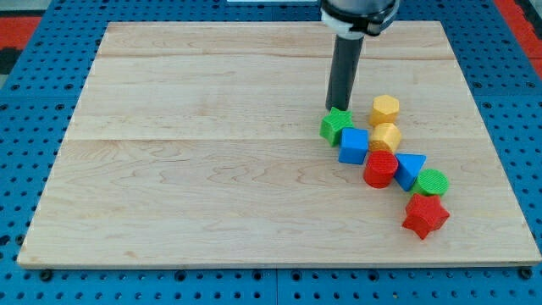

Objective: Move the yellow blocks towards the group of blocks

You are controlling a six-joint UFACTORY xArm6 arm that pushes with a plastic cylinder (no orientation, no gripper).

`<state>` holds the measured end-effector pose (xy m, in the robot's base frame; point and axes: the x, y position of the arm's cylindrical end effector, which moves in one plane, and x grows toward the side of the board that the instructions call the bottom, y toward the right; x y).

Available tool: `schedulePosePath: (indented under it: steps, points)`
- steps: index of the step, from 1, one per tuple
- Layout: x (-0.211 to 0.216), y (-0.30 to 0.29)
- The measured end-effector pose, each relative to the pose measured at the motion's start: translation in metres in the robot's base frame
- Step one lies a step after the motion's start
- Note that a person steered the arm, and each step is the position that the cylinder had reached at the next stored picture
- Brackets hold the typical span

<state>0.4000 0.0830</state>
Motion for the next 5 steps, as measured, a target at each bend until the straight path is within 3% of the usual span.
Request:
schedulePosePath:
  steps: [1, 2, 3, 5]
  points:
    - [0.017, -0.001]
    - [0.064, 0.021]
    - [0.056, 0.03]
    - [-0.047, 0.018]
